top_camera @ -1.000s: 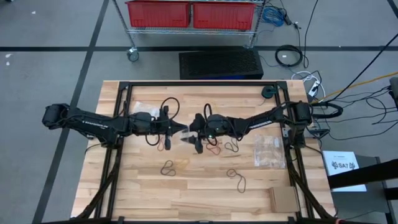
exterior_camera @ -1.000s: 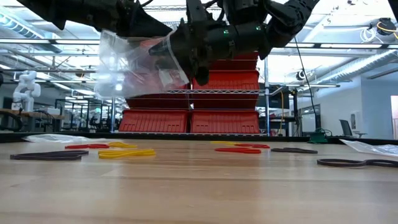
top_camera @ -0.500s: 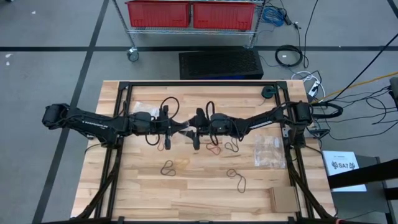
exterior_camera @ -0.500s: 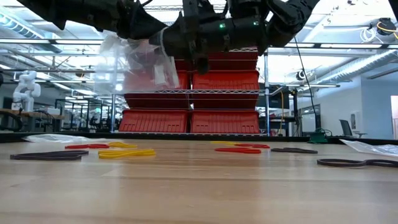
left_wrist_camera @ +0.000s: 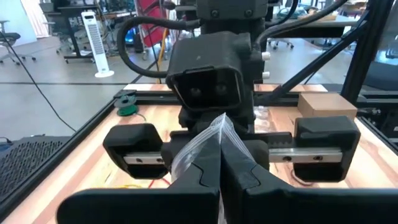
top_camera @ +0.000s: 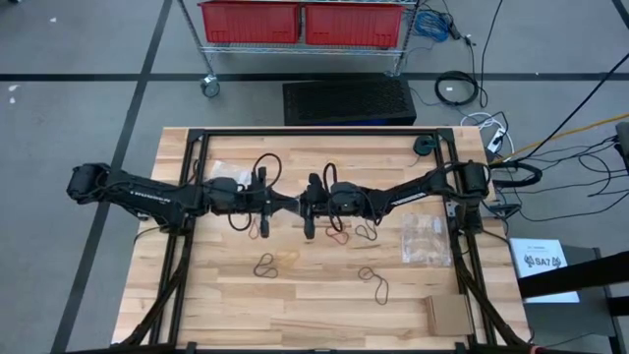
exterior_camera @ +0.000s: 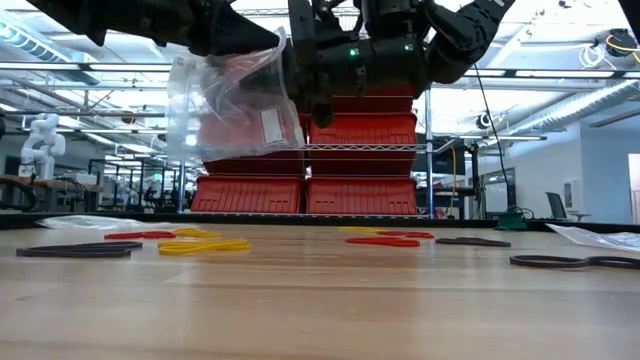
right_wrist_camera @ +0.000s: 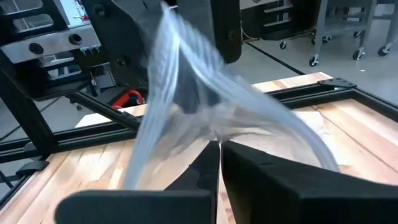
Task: Sort rubber bands
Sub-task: Open the top zip bag
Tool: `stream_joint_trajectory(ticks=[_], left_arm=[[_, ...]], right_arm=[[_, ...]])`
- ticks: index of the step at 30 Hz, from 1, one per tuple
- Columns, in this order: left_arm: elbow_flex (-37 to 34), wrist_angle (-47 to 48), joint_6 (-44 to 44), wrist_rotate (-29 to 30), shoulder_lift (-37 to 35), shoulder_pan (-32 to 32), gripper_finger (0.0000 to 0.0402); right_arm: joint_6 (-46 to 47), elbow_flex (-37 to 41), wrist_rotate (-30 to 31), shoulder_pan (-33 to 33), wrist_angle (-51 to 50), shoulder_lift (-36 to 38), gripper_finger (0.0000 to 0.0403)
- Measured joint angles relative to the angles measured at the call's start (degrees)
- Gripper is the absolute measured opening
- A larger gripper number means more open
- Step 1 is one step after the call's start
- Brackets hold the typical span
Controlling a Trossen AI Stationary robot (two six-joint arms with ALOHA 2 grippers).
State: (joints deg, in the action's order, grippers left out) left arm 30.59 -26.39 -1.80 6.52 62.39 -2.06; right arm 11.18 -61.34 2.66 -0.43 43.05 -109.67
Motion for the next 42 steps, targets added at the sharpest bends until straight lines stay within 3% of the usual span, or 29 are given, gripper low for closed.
stream_joint_trajectory(ticks=[9, 15, 22, 34, 42], left_arm=[[0.02, -8.39, -0.02, 0.07, 5.32, -1.47, 0.0], [0.04, -9.97, -0.07, 1.31, 5.88, -1.47, 0.0], [-0.05, -9.26, -0.44, 2.11, 5.88, -1.49, 0.0], [-0.07, -7.36, -0.02, 2.44, 5.86, -2.33, 0.0], [0.07, -7.99, -0.07, 2.51, 5.77, -3.31, 0.0]], right_arm=[[1.68, 0.0, -0.02, -0.22, 2.56, 0.0, 0.002], [1.99, 0.0, -0.19, -0.26, 2.22, -0.02, 0.0087], [8.28, -0.09, -8.35, -0.68, -5.07, 0.04, 0.0162], [7.26, -0.09, -8.73, 0.05, -13.26, 1.6, 0.0176], [2.62, -0.03, -8.72, 0.06, -20.82, 7.1, 0.02]])
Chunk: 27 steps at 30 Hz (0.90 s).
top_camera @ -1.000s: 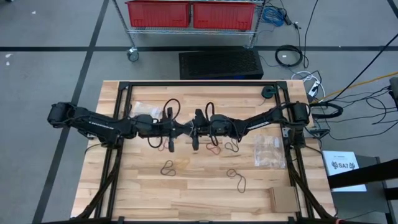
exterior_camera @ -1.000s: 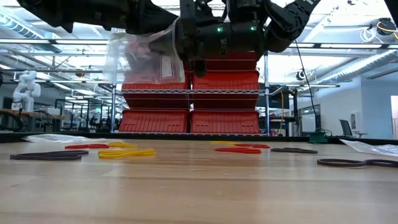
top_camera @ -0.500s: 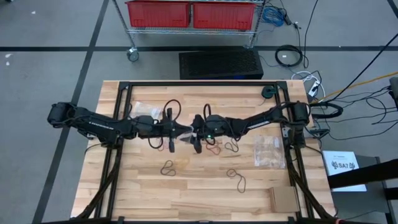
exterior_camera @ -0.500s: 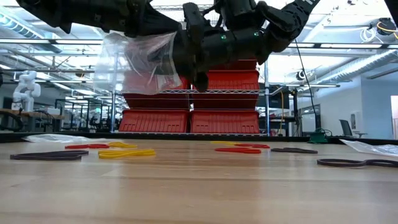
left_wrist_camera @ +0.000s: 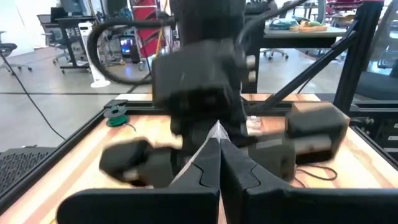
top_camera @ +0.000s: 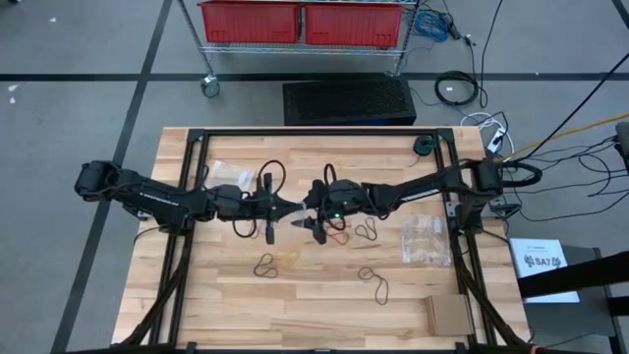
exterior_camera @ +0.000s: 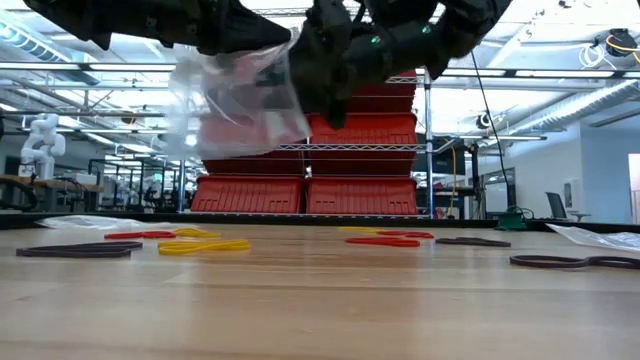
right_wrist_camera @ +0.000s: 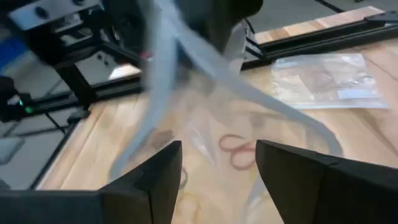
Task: Sort rubber bands
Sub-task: Open the top zip bag
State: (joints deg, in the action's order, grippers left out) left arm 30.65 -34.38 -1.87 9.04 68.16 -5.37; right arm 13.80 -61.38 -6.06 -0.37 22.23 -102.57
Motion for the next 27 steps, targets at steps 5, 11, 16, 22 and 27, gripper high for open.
stream_joint_trajectory(ticks=[5, 11, 16, 22, 27], left_arm=[[0.0, 0.36, 0.0, 0.0, 0.0, -0.02, 0.0], [0.0, 0.62, 0.0, -0.02, 0.0, -0.02, 0.0], [-0.01, 1.29, -0.37, -0.04, 0.0, -0.02, 0.0], [-0.02, 2.3, -0.37, -0.07, 0.0, -0.02, 0.0], [-0.02, 2.78, -0.39, -0.09, 0.0, -0.02, 0.0]], right_arm=[[-2.46, 0.03, 3.2, -0.41, -7.44, 4.15, 0.0201], [-4.4, 0.03, 3.32, -0.39, -12.22, 8.05, 0.0201], [-4.72, 0.03, 5.1, -0.39, -17.82, 11.38, 0.0201], [-5.0, 0.03, 6.41, -0.19, -26.47, 15.71, 0.0201], [-2.96, 0.03, 7.02, 1.68, -37.44, 20.4, 0.0201]])
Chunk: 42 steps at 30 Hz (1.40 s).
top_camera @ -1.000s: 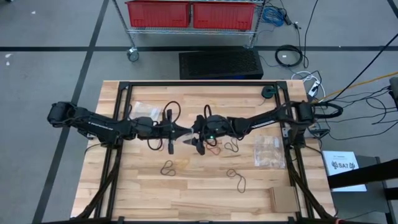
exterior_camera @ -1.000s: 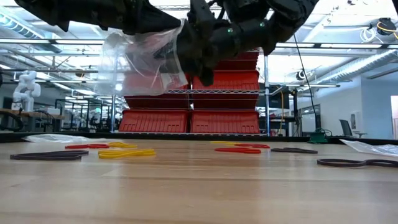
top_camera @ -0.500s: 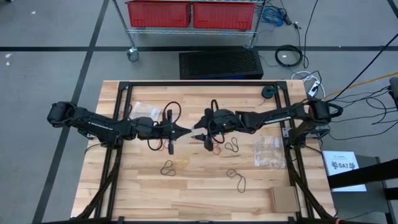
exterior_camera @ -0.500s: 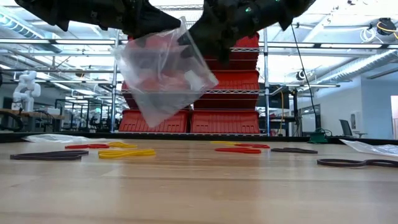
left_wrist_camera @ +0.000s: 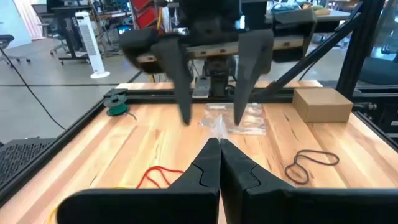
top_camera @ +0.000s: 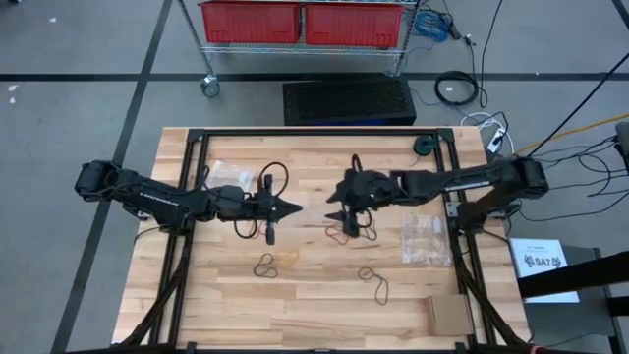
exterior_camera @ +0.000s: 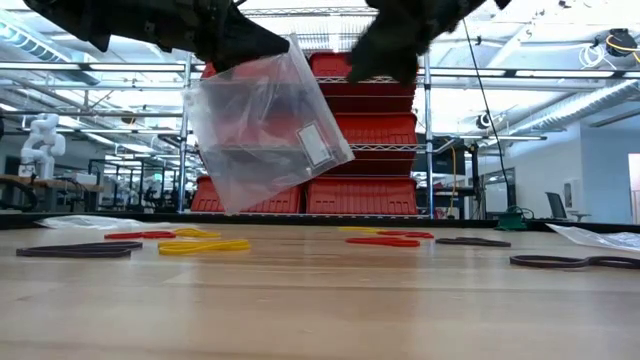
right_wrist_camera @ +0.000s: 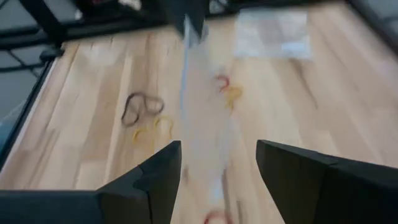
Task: Sort rubber bands
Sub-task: Open the top zip bag, then put the bottom right purple rubber band into the zip bag
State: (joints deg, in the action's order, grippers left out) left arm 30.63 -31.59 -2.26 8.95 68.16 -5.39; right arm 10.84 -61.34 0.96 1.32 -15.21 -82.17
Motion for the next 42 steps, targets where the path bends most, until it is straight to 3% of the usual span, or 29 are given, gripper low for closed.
stream_joint_trajectory(ticks=[5, 11, 15, 19, 24, 32, 42], left_arm=[[-0.02, 0.21, 0.0, -0.02, 0.0, 0.0, 0.0], [-0.04, 0.22, 0.02, -0.04, 0.0, 0.0, 0.0], [-0.04, 0.75, -0.02, 0.04, 0.01, 0.01, 0.0], [-0.04, 0.87, -0.06, 0.08, 0.02, 0.1, 0.0], [-0.04, 1.22, -0.23, 0.13, 0.02, 0.11, 0.0], [-0.04, 2.34, -1.11, 0.52, 0.02, 0.11, 0.0], [-0.04, 2.27, -1.11, 0.55, 0.02, 0.11, 0.0]], right_arm=[[6.84, 0.0, 0.9, 4.43, -12.76, 2.28, 0.0201], [10.28, 0.0, 0.42, 14.29, -26.08, 0.24, 0.0201], [17.3, -0.02, 1.28, 19.43, -30.69, -1.81, 0.0201], [18.27, -0.02, -0.61, 23.61, -33.81, -4.11, 0.0199], [14.73, -0.02, -5.77, 27.43, -34.29, -8.03, 0.016], [8.73, -0.02, -14.11, 31.55, -30.86, -16.63, 0.0016], [6.0, -0.09, -18.54, 31.63, -23.95, -22.74, 0.0002]])
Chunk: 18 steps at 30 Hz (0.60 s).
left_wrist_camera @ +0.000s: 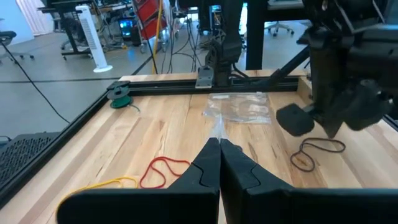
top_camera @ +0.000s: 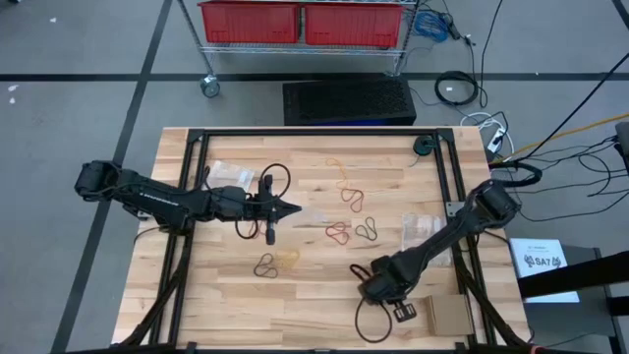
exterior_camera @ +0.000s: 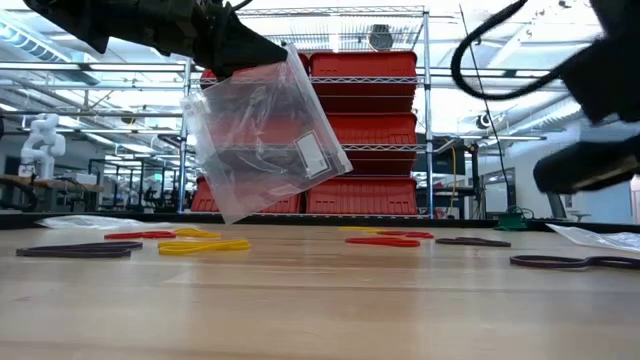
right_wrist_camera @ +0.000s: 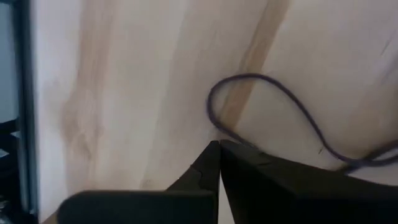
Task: Sort rubber bands
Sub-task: Put the bottom right purple rubber band into the zip bag
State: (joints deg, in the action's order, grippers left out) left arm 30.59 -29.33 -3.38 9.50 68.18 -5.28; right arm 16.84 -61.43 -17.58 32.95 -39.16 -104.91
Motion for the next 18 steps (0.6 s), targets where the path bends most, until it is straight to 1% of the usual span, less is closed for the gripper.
stream_joint_trajectory(ticks=[5, 11, 18], left_arm=[[0.0, -0.09, 0.0, 0.0, 0.0, 0.0, 0.0], [0.0, -0.07, 0.0, 0.0, 0.0, 0.0, 0.0], [0.0, 0.47, 0.02, 0.0, 0.02, 0.0, 0.0]], right_arm=[[0.58, -0.15, -1.05, -1.79, 1.54, -0.56, 0.0001], [1.13, -3.78, 5.31, -5.75, 2.98, -0.71, 0.0001], [1.44, -5.49, 7.9, -9.9, 3.56, -0.71, 0.0]])
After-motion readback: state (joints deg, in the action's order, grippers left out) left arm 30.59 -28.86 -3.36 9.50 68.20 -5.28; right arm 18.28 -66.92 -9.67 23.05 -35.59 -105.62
